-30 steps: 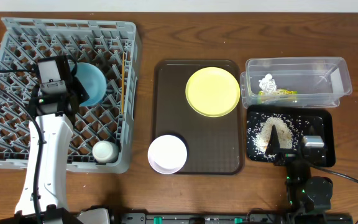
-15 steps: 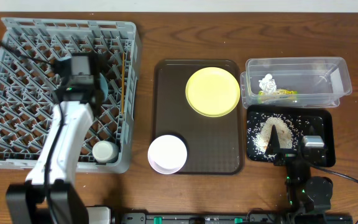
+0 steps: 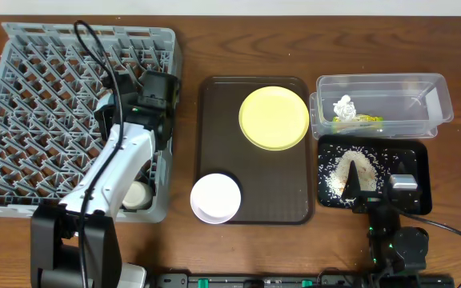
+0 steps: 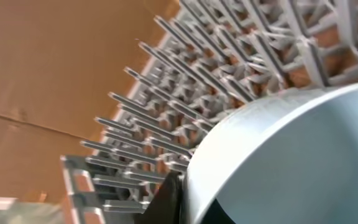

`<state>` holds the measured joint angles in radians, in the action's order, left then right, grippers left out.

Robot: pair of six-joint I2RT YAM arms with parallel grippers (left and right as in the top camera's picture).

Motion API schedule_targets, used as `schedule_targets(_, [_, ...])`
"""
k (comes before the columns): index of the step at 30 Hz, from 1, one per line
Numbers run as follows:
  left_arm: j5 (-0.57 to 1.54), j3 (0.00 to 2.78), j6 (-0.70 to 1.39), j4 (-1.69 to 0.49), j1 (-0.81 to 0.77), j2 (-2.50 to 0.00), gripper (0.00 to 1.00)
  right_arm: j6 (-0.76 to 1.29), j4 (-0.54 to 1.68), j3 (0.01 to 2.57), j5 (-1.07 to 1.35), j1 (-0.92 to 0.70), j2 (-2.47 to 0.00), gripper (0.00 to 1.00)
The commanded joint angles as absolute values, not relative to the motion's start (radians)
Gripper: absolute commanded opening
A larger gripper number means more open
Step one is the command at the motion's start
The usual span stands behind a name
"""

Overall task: Sort waste into correct bins and load items into the dishwasher
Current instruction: 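Move left gripper back to the pink-white bowl on the tray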

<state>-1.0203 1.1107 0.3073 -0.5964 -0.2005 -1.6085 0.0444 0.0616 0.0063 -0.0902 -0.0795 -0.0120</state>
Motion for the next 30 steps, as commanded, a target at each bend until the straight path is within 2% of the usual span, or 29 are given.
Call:
schedule_targets(1, [-1.219,1.123,0.311,-0.595,-0.197,-1.612,0.08,0.055,0.064,0.006,-0.097,-0.073,-0.007,0.99])
schedule_targets(17, [-1.246,1.116,0.29,-0.586,-0.235,-1.724,0.08,0.055,0.064,0.006,-0.097,-0.073,-0.007,0.99])
schedule_targets(28, [-1.32,1.116,0.289,-0.598,-0.34,-1.765,0.08,0.055,0.064,0.006,-0.097,-0.073,-0.007,0.99])
schedule_targets(30, [-1.32,1.116,0.29,-0.607,-0.349,-1.765,0.12,0.055,0.064,0.006,-0.097,-0.073,-0.007,0.99])
